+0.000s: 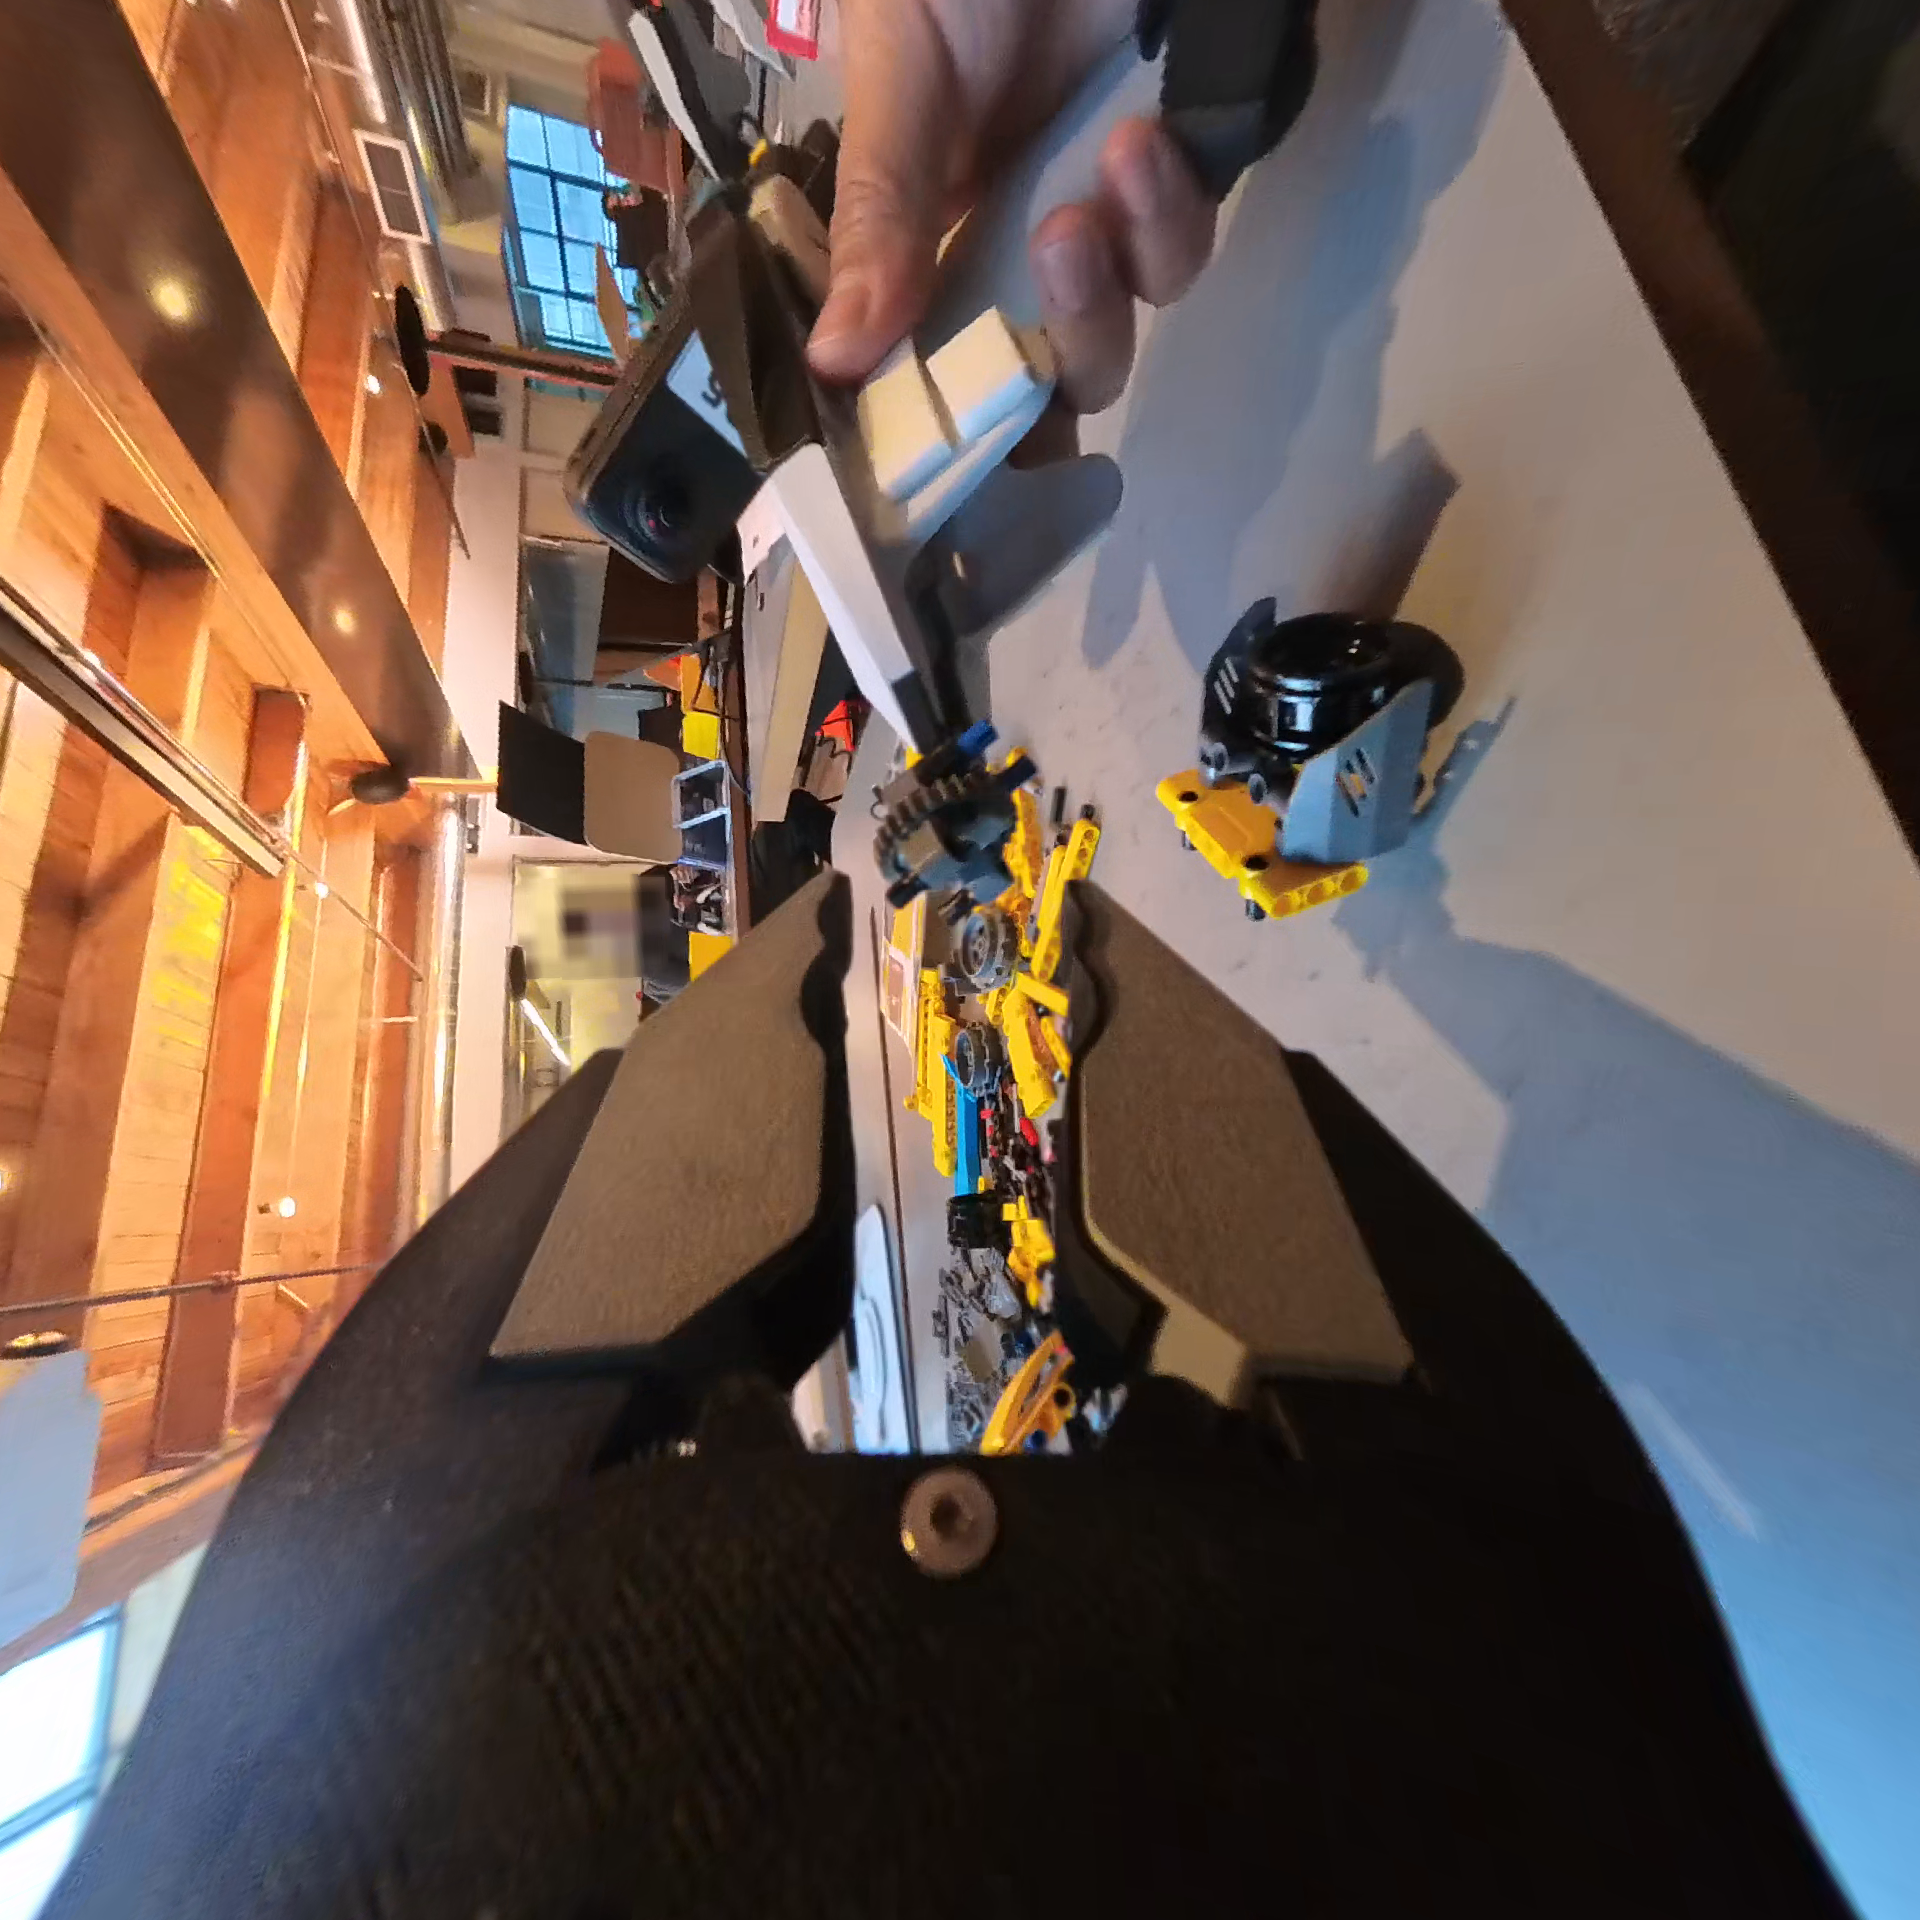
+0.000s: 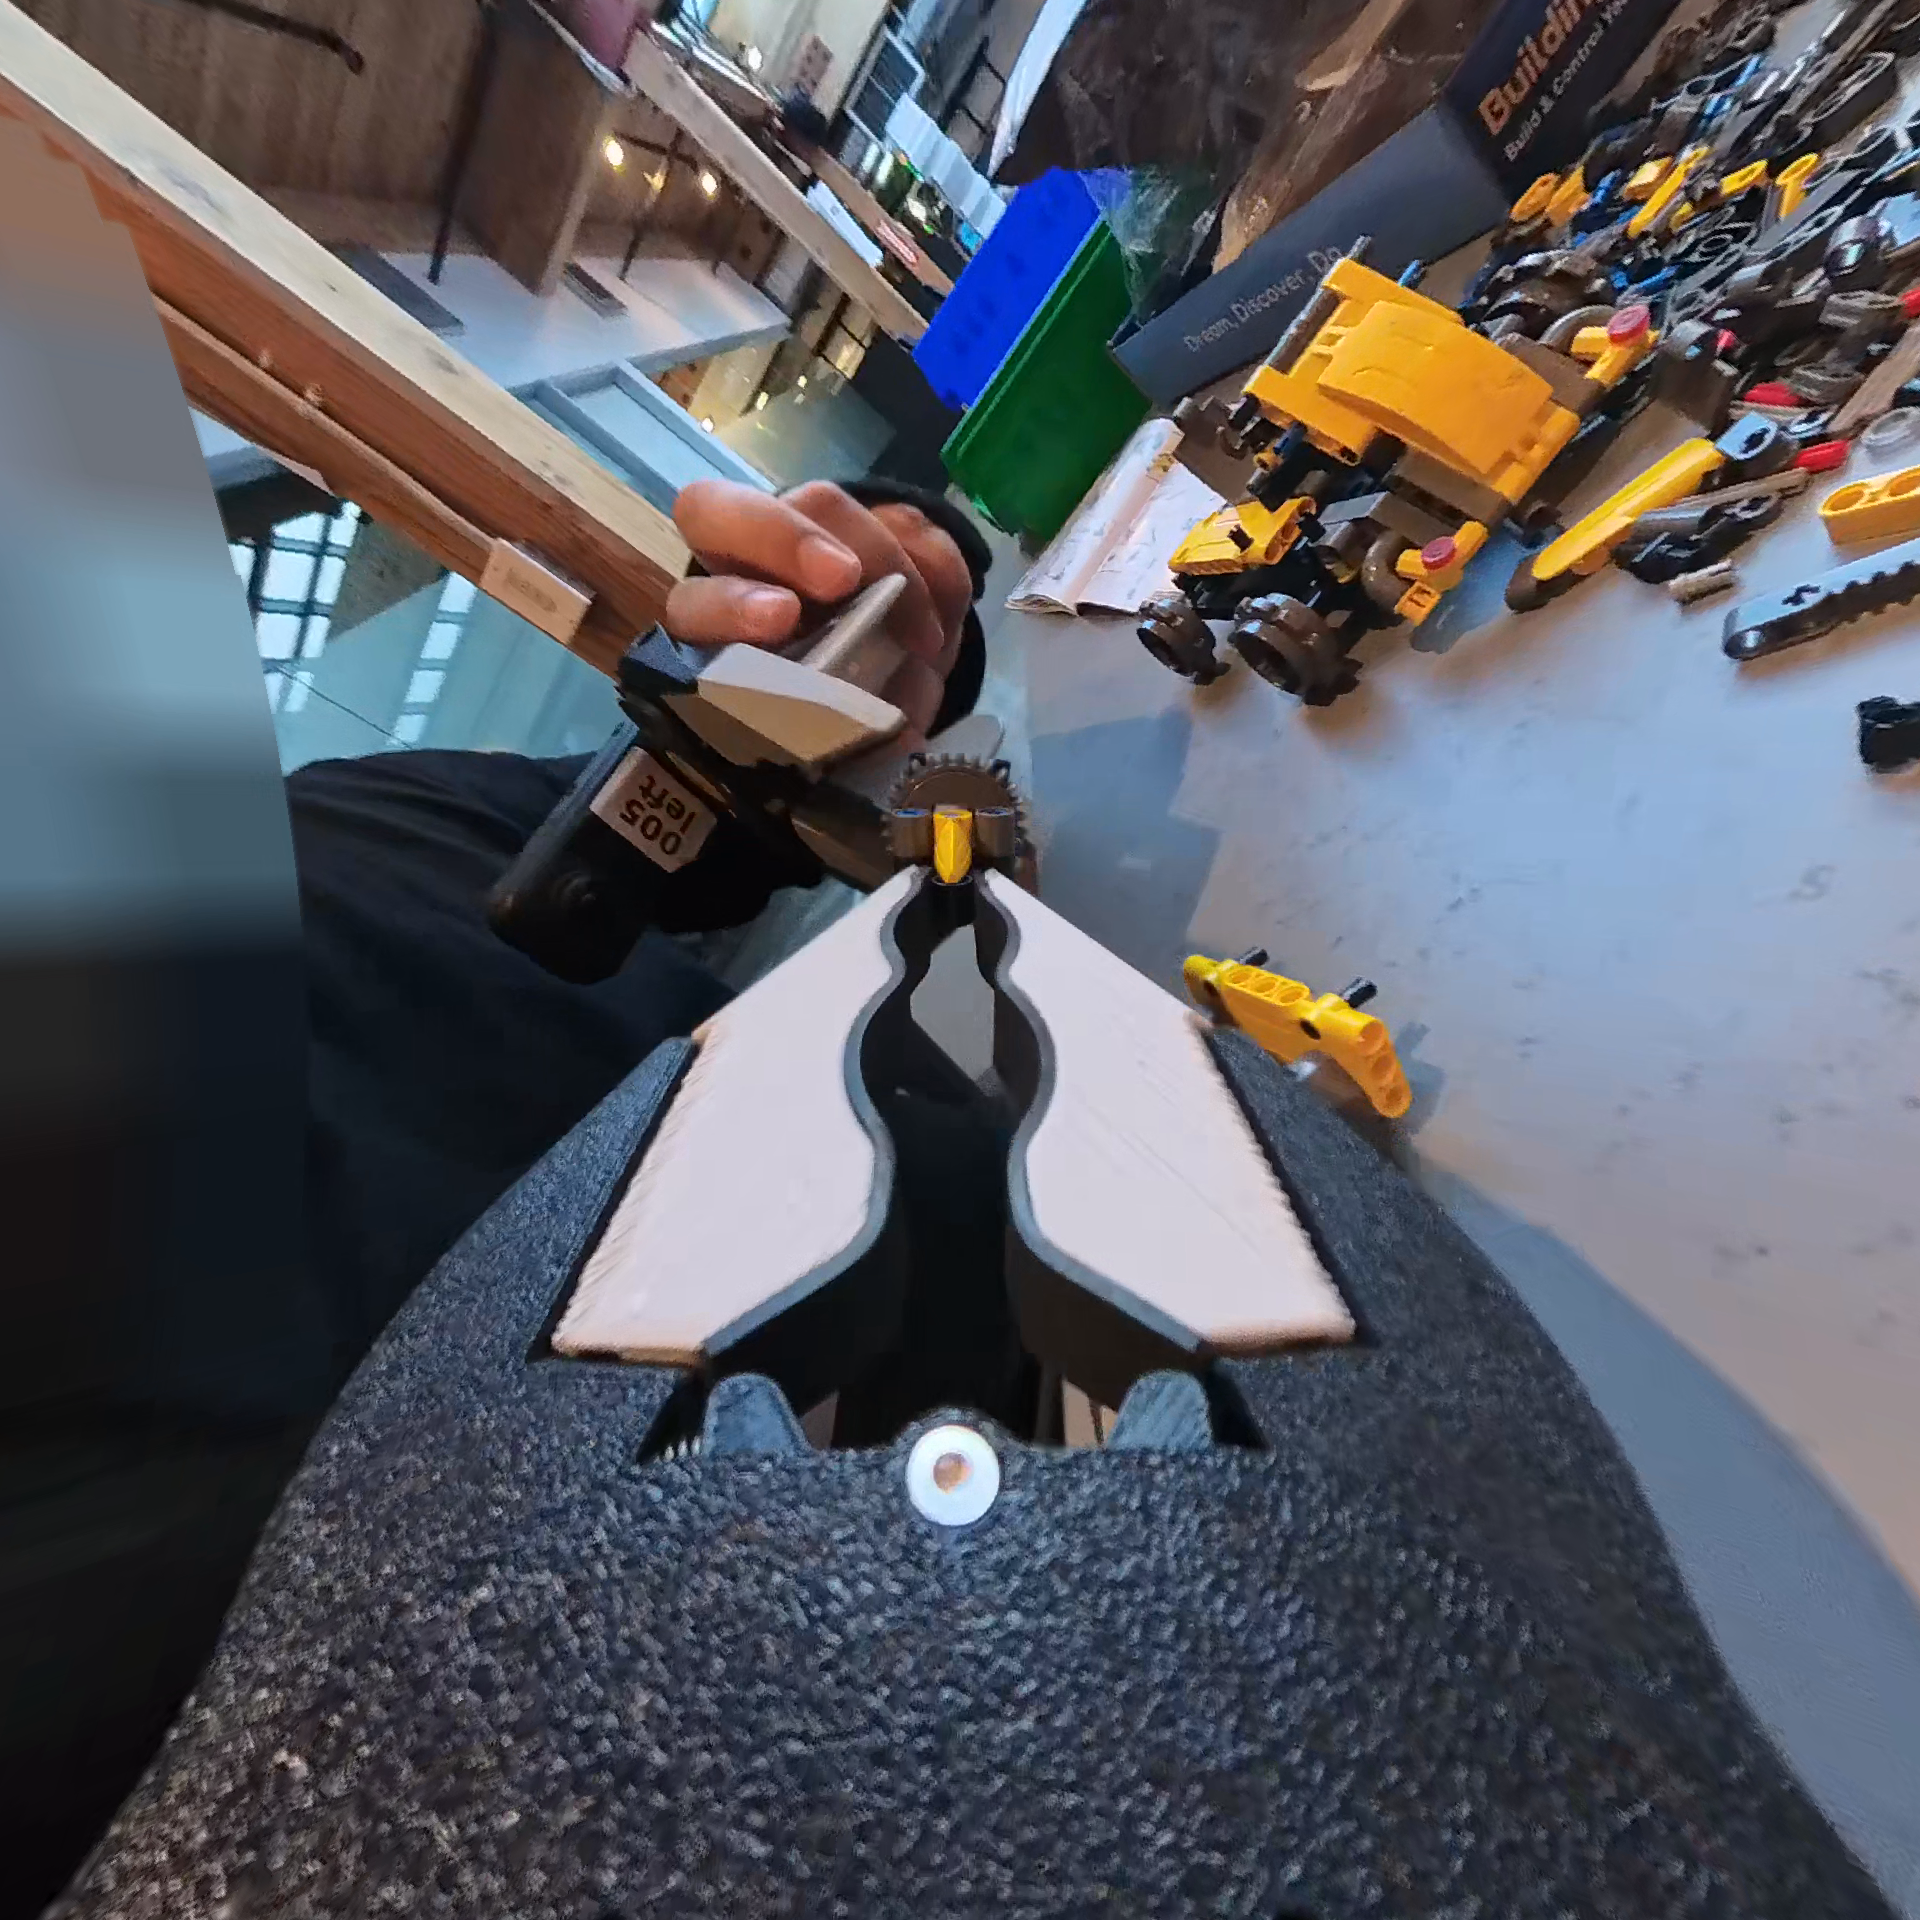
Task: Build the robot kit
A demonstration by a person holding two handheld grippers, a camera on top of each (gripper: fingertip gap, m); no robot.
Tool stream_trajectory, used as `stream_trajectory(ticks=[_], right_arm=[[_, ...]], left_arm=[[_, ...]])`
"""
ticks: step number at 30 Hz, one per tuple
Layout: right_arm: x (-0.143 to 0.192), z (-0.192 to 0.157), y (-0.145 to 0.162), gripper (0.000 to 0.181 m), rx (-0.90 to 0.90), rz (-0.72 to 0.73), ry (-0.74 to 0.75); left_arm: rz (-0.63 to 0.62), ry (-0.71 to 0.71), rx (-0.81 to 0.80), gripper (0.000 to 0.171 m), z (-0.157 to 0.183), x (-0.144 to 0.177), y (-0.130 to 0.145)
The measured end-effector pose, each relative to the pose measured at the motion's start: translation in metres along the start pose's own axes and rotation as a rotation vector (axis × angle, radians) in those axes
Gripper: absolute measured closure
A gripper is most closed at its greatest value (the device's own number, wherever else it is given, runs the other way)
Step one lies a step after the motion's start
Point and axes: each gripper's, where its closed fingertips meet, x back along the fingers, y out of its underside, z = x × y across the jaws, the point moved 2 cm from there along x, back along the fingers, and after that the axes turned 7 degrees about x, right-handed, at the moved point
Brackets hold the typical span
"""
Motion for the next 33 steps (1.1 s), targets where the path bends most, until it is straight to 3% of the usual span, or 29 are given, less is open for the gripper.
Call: stream_trajectory(ticks=[4, 10, 14, 18, 25, 28, 33], right_arm=[[-0.001, -0.006, -0.004, 0.174, -0.053, 0.046, -0.069], [-0.001, -0.006, -0.002, 0.174, -0.133, 0.081, -0.124], [-0.001, -0.006, -0.006, 0.174, -0.151, 0.128, -0.146], [-0.001, -0.003, -0.011, 0.174, -0.122, 0.169, -0.104], [0.002, -0.01, -0.023, 0.174, 0.056, 0.222, -0.027], [0.001, -0.017, -0.026, 0.175, 0.165, 0.24, -0.007], [-0.002, -0.029, -0.027, 0.174, 0.347, 0.261, 0.028]], left_arm=[[-0.003, -0.062, 0.098, 0.137, -0.009, -0.004, 0.0], [0.01, -0.096, 0.039, 0.146, -0.008, -0.006, -0.002], [0.016, -0.04, 0.203, 0.146, -0.012, -0.006, -0.001], [0.021, 0.047, 0.486, 0.146, -0.015, -0.01, 0.004], [0.149, 0.318, 1.208, 0.147, -0.026, -0.01, 0.005], [0.227, 0.511, 1.477, 0.147, -0.031, -0.007, 0.001], [0.423, 0.96, 1.93, 0.148, -0.037, 0.002, -0.005]])
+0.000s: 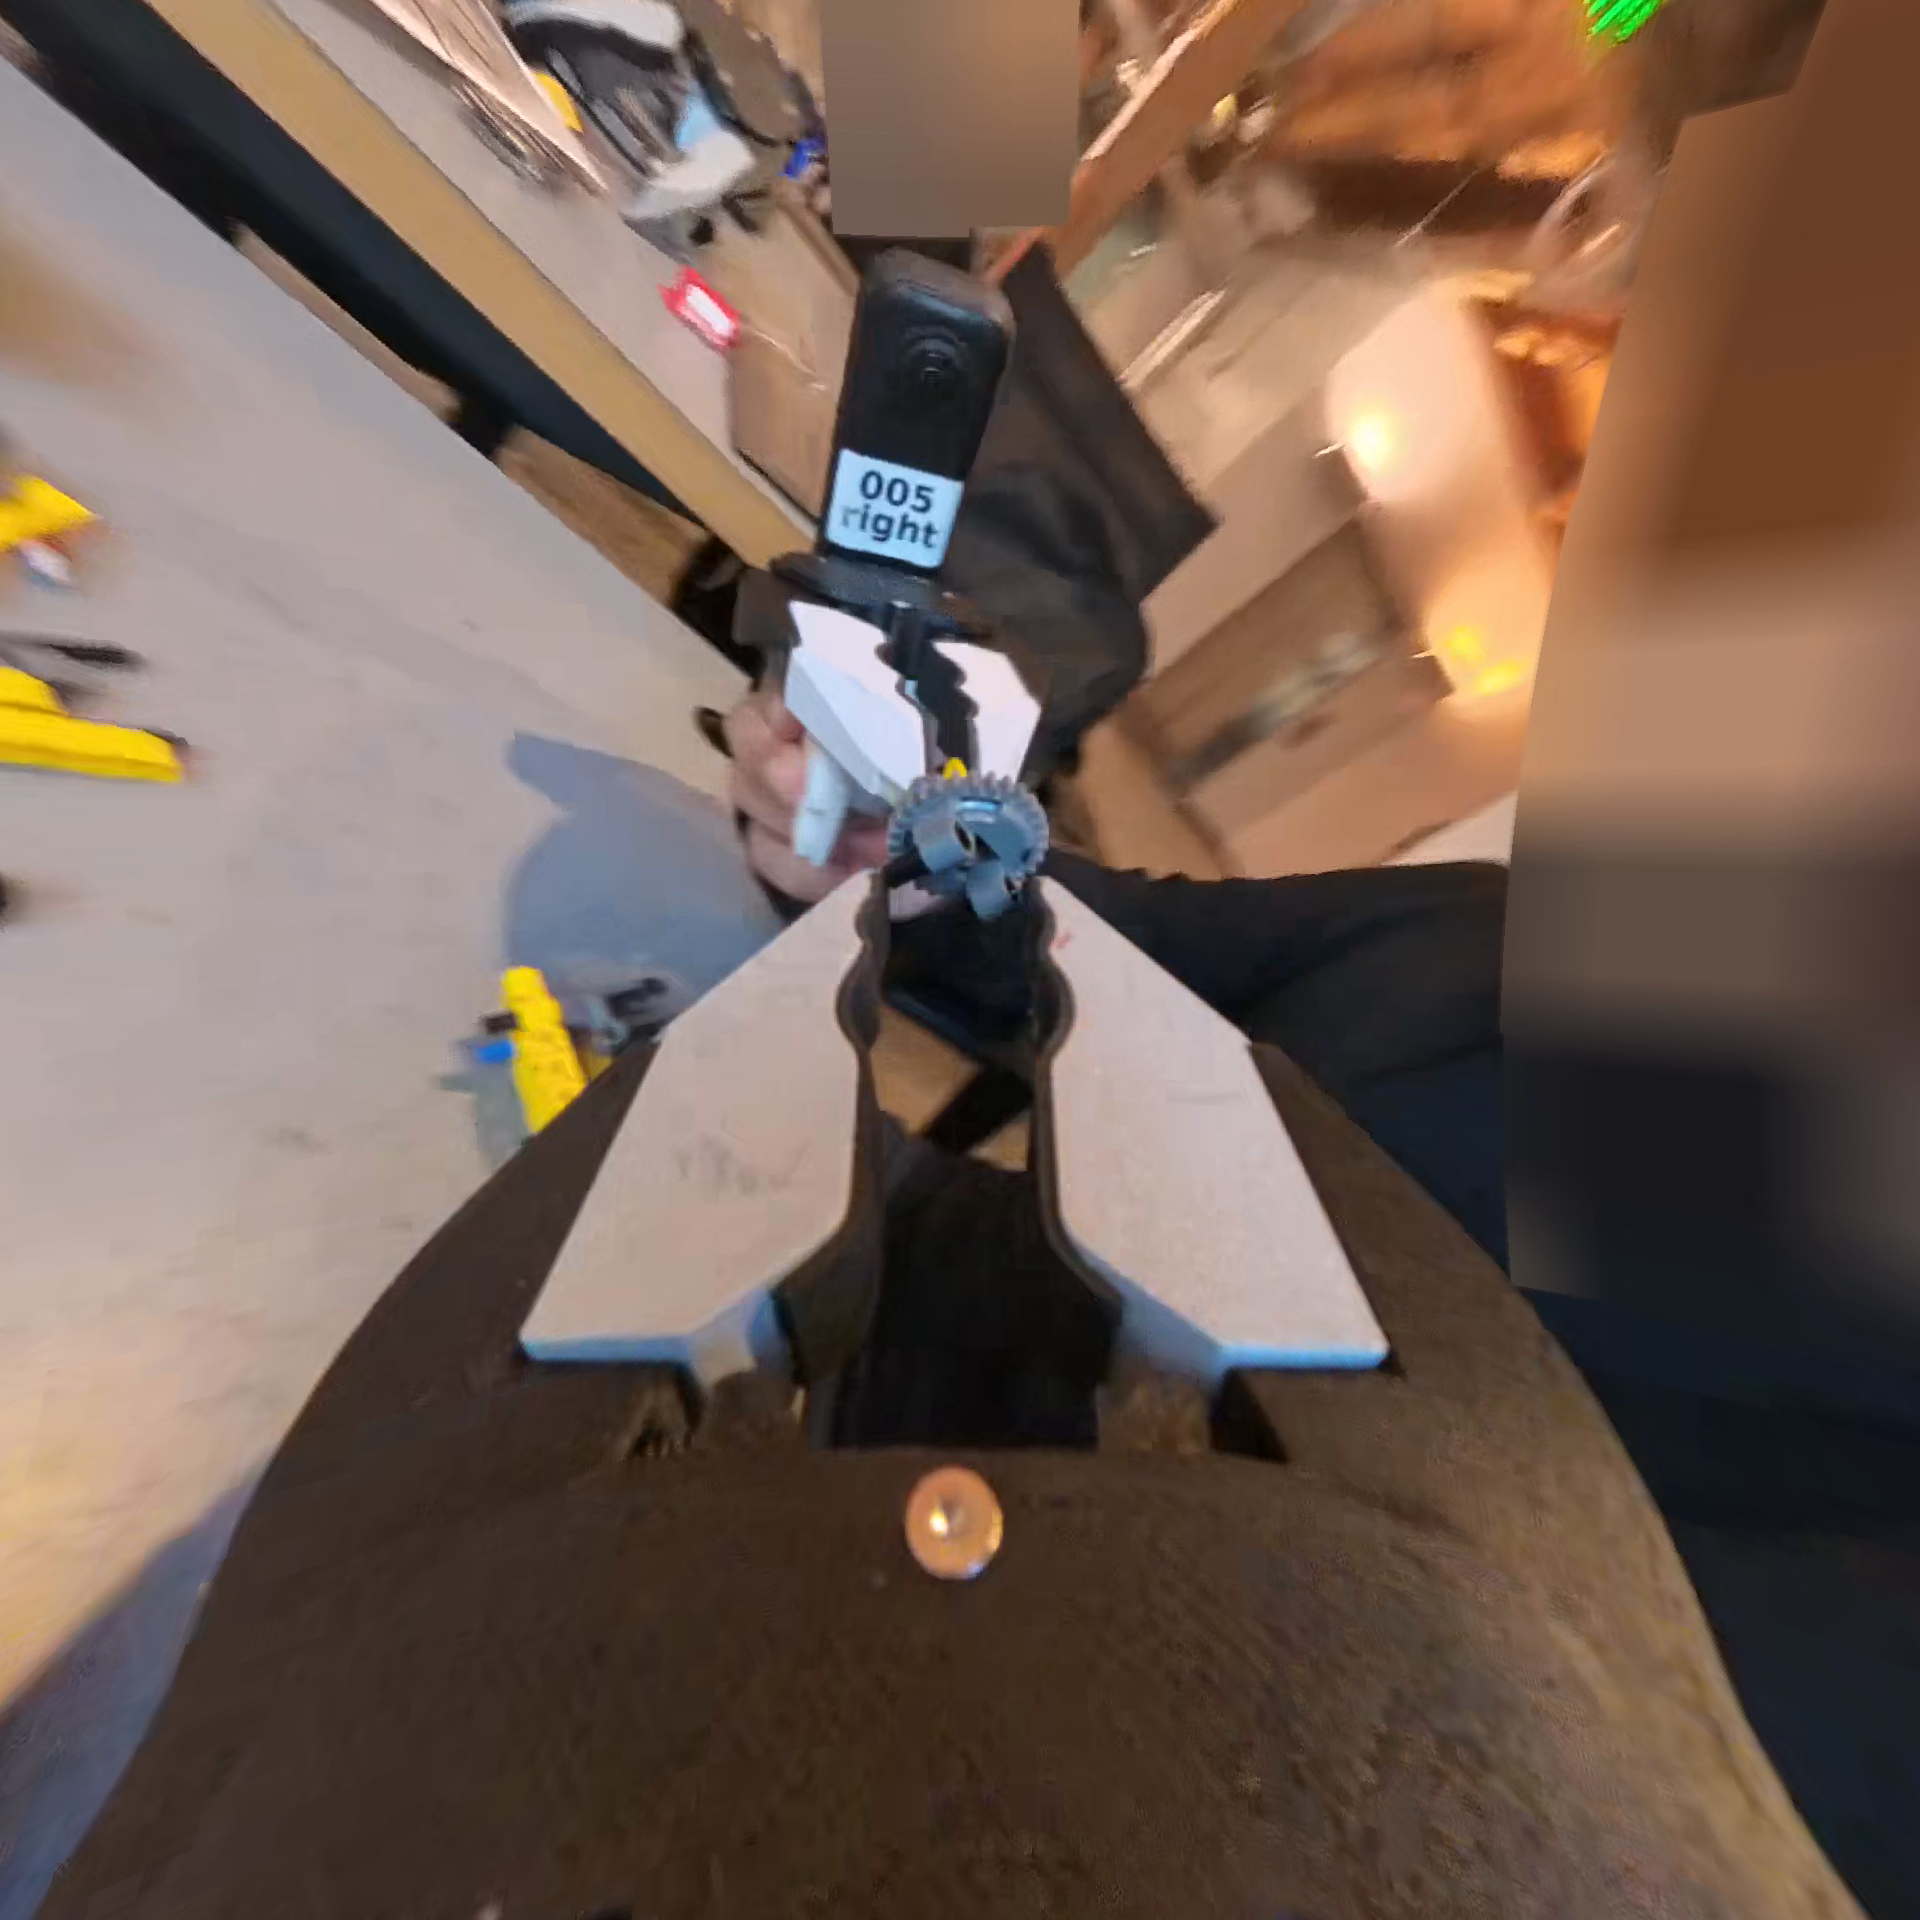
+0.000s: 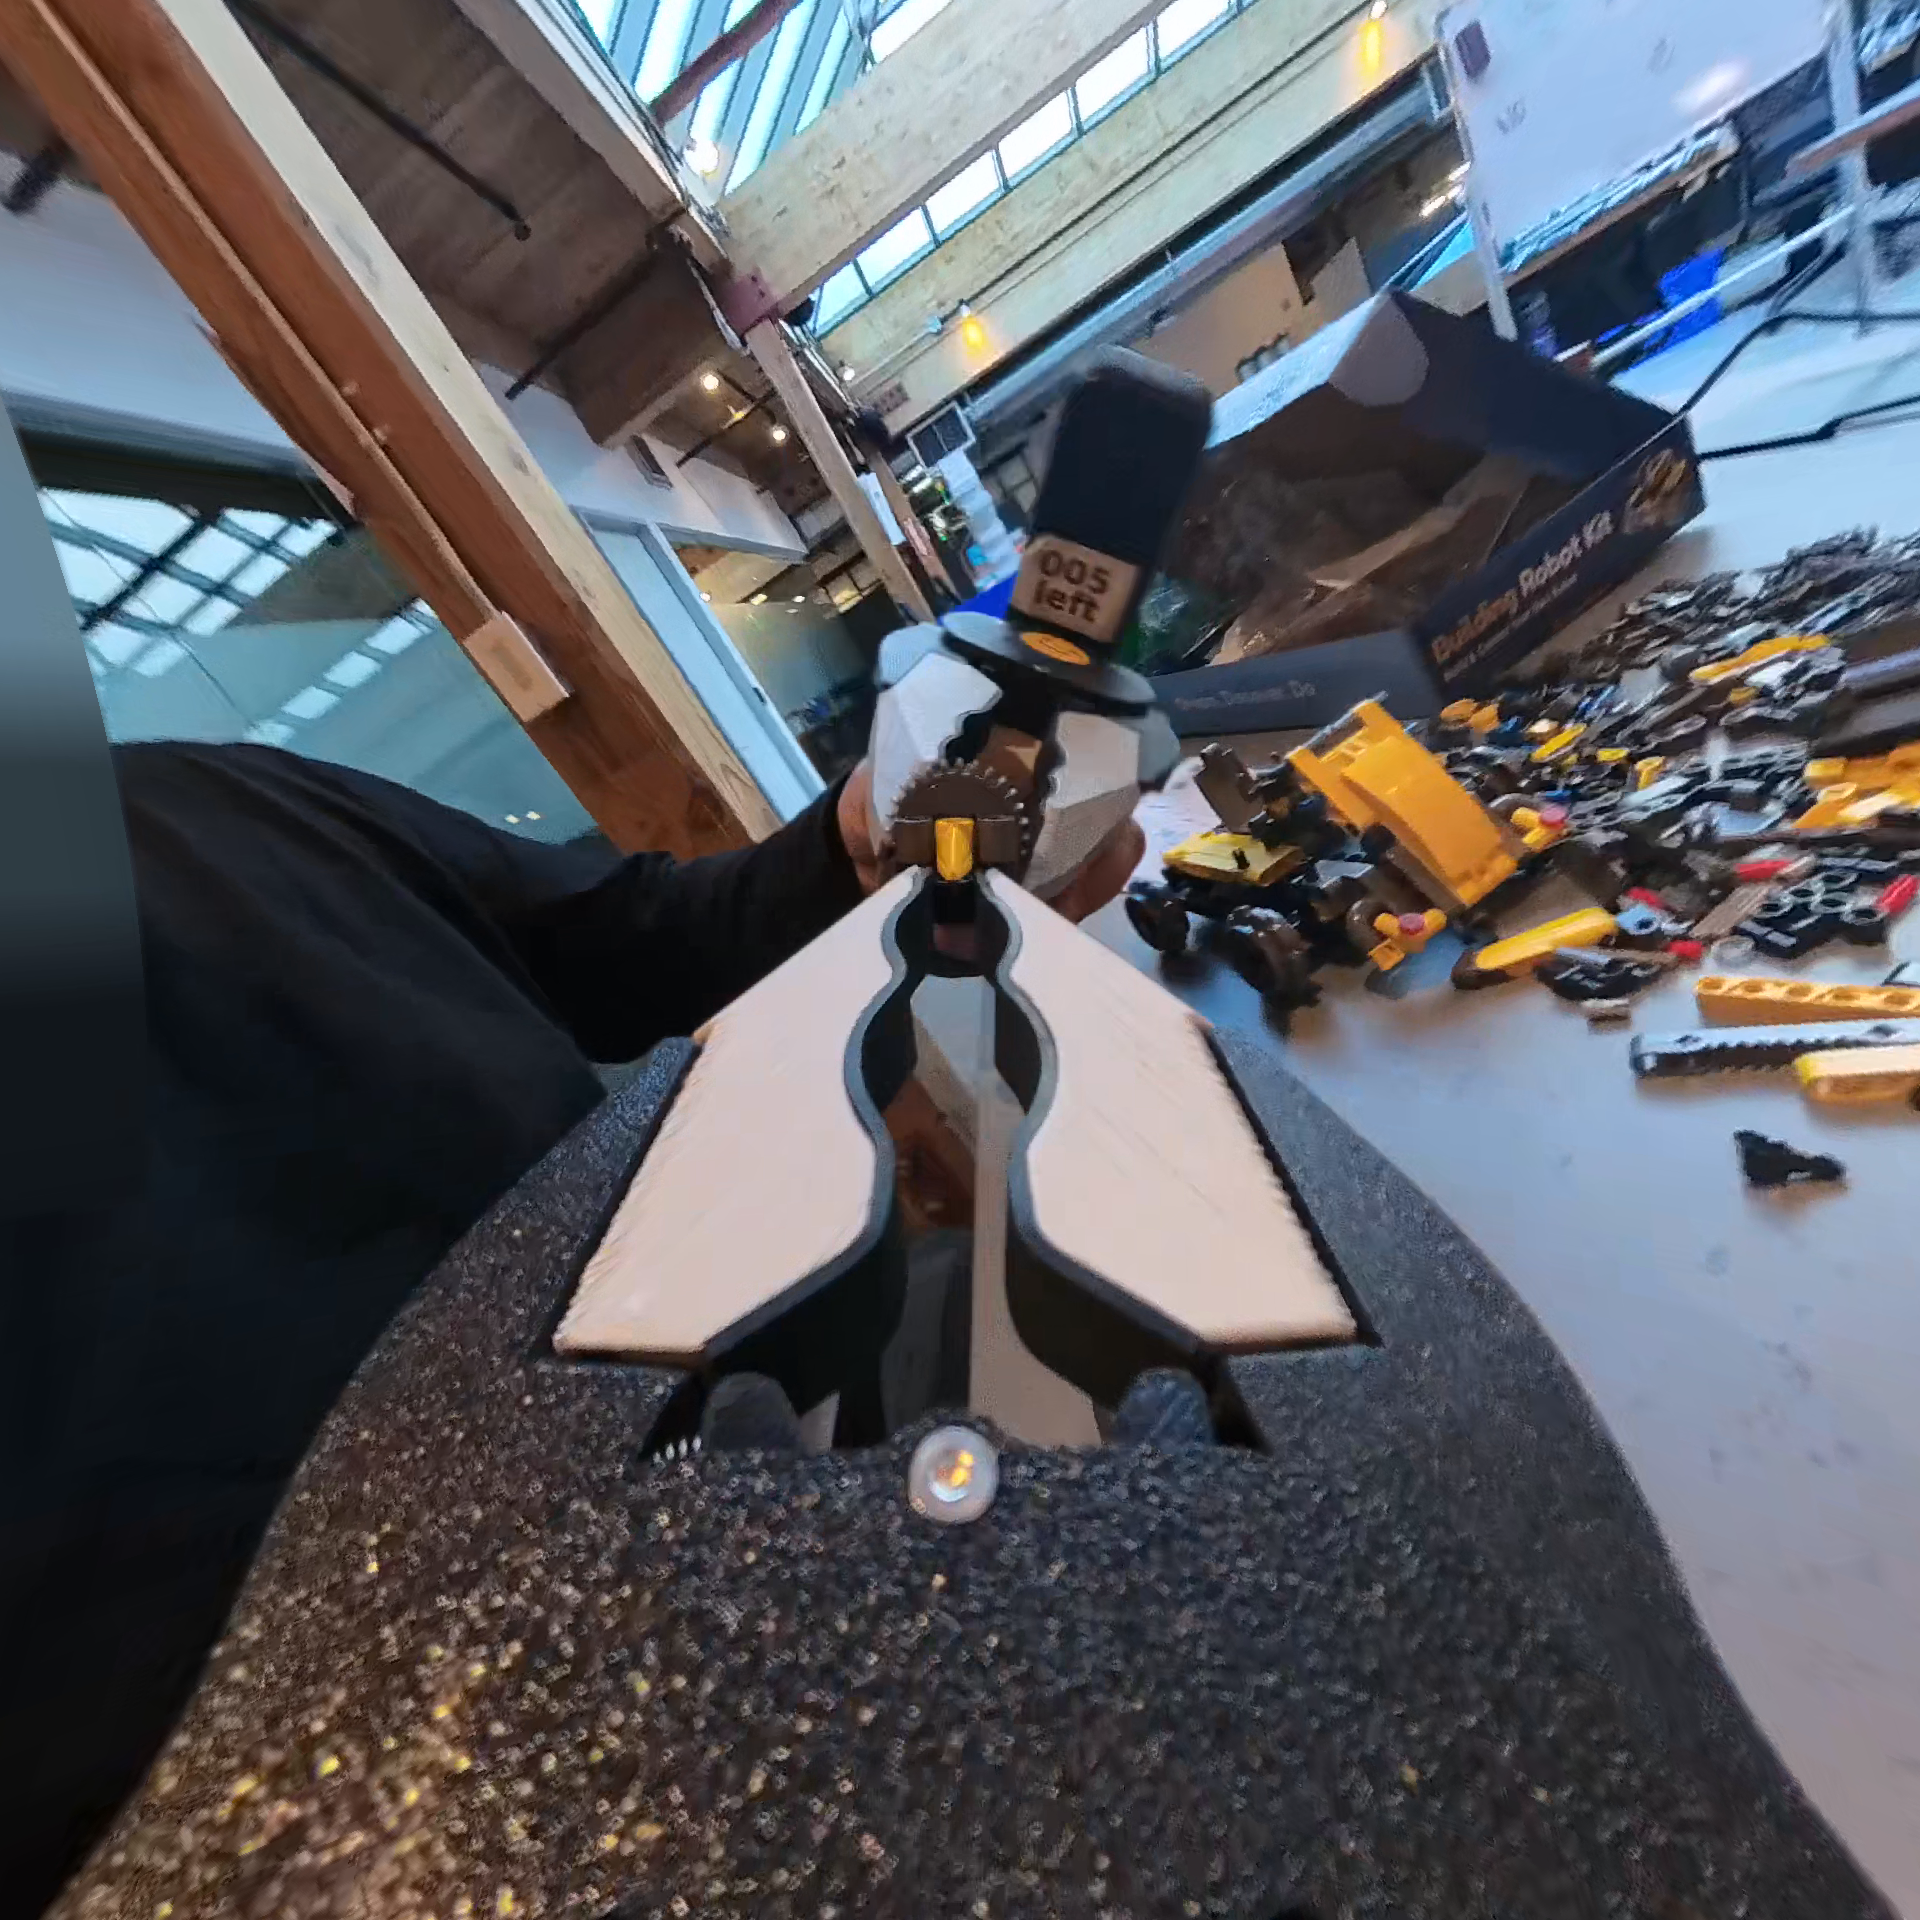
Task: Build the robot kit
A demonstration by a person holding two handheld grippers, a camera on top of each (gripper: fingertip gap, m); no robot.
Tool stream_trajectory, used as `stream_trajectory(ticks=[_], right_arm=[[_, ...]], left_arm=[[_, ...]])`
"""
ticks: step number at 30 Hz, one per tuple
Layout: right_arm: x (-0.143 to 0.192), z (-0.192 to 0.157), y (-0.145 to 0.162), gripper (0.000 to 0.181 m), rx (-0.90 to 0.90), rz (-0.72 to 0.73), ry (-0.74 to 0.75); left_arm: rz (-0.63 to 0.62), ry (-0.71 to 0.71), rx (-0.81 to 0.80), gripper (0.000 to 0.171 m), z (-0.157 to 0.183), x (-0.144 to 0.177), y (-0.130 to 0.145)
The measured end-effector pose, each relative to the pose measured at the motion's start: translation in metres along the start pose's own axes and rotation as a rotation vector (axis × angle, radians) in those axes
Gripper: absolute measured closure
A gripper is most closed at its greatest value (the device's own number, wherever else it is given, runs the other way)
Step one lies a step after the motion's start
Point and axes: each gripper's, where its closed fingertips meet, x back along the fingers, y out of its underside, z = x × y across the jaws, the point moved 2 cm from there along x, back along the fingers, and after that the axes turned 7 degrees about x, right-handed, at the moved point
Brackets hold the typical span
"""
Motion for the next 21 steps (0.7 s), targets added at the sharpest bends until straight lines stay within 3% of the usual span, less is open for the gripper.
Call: stream_trajectory(ticks=[4, 9, 11, 14, 21], right_arm=[[-0.001, -0.004, 0.0, 0.175, 0.16, -0.027, 0.063], [0.0, -0.003, -0.002, 0.175, 0.343, -0.062, 0.19], [0.003, 0.001, -0.004, 0.175, 0.376, -0.059, 0.238], [0.01, 0.009, -0.009, 0.175, 0.395, -0.04, 0.313], [0.012, 0.012, -0.007, 0.174, 0.495, -0.038, 0.389]], left_arm=[[0.015, 0.149, 0.173, 0.15, 0.001, 0.001, 0.001], [0.053, 0.123, 0.193, 0.134, -0.008, 0.004, -0.004], [0.041, 0.015, 0.144, 0.111, -0.018, 0.007, -0.004], [0.026, -0.202, -0.039, 0.102, -0.031, 0.013, -0.003], [0.044, -0.384, -0.332, 0.126, -0.025, 0.008, -0.007]])
